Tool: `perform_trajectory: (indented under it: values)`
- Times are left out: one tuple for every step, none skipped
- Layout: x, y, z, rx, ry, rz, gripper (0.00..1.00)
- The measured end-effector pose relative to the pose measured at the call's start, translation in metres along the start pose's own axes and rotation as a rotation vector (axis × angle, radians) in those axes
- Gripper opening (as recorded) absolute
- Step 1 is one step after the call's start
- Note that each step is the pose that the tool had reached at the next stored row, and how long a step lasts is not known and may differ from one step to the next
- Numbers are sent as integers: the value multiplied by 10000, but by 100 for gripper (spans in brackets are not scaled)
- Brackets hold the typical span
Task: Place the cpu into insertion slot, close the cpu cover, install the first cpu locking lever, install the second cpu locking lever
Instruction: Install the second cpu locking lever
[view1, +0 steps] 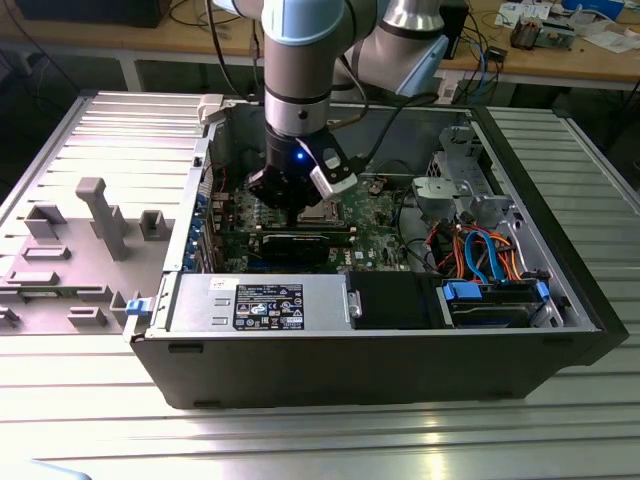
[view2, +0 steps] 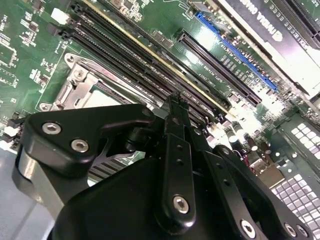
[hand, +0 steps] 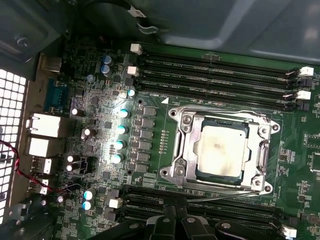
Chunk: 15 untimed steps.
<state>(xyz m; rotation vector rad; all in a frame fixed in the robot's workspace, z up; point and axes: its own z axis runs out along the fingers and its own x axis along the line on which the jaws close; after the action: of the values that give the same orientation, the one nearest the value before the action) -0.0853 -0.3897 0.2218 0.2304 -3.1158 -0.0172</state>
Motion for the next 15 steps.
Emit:
perform_trajectory:
  values:
    - [10, -4, 4, -30, -4, -10, 11]
    - [15, -4, 15, -78, -13, -22, 11]
    - [26, -3, 19, -106, -15, -28, 11]
    - [33, -2, 24, -128, -19, -32, 11]
    - [44, -1, 30, -169, -25, -41, 11]
    - [46, 0, 34, -189, -28, -45, 11]
    - [46, 0, 38, -203, -31, -47, 11]
    - [47, 0, 40, -211, -32, -47, 11]
    - [47, 0, 40, -212, -31, -47, 11]
    - [47, 0, 41, -213, -31, -47, 11]
    - [47, 0, 41, -215, -31, -47, 11]
    - [47, 0, 41, -215, -32, -47, 11]
    - [47, -1, 41, -215, -32, -47, 11]
    - [47, -1, 41, -215, -32, -47, 11]
    - [47, -1, 44, -216, -32, -47, 11]
